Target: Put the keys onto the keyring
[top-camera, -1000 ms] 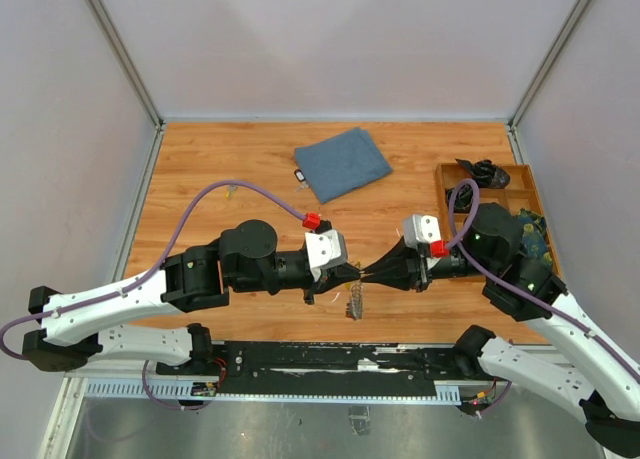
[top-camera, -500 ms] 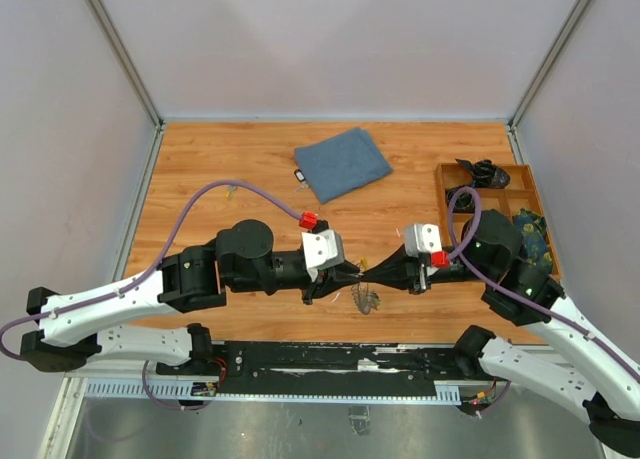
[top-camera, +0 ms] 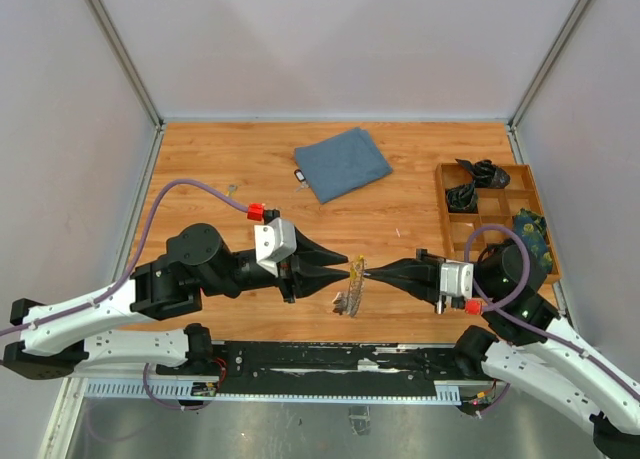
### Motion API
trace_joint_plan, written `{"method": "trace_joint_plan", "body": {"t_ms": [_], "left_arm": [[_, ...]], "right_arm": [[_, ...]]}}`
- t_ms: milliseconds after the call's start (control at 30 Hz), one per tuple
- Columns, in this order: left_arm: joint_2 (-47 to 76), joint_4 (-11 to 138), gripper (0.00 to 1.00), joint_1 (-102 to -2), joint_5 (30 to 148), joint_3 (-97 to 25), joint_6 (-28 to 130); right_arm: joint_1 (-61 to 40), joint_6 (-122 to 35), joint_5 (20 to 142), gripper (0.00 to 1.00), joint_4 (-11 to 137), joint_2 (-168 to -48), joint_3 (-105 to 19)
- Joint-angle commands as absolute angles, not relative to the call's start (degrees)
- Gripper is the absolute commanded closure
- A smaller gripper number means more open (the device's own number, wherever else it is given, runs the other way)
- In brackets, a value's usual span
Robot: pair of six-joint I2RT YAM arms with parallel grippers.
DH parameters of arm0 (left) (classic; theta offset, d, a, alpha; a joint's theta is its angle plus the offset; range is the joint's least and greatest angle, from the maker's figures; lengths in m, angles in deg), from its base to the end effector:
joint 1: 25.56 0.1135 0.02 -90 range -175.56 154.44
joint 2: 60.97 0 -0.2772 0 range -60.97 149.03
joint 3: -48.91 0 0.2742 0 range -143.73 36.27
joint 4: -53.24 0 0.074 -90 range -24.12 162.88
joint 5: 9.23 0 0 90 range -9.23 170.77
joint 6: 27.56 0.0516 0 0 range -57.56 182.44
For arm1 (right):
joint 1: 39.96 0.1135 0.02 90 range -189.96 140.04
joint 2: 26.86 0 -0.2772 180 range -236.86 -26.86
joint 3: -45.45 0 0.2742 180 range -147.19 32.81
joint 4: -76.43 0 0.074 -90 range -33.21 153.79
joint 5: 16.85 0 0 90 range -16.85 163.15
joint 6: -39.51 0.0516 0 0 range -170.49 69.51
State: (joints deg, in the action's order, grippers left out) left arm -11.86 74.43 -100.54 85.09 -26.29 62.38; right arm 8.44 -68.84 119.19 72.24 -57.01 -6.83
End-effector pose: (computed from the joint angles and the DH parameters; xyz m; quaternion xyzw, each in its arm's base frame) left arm 0.0506 -0.2036 0.4544 0.4330 0.5195 -0.4686 0.5684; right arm 0.0644 0.1284 0.3898 -0.5619 0.2781 0.4151 0.6592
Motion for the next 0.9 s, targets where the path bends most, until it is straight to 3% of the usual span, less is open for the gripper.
{"method": "trace_joint_plan", "body": {"t_ms": [0,467,867], "left_arm": [[-12.0,71.7,0.69,-100.6,86.5,-25.8,61.8],[-9.7,74.8,0.69,-100.6,86.7,-29.0,65.0],[-9.4,76.8,0.7,-100.6,80.9,-32.4,69.4]], "right_arm": [[9.3,-74.1,118.9,1.0,85.5,-55.4,-4.3],[9.8,-88.5,119.9,0.99,83.3,-53.2,-5.3],[9.9,-108.7,120.4,0.99,68.5,-53.6,-12.5]]}}
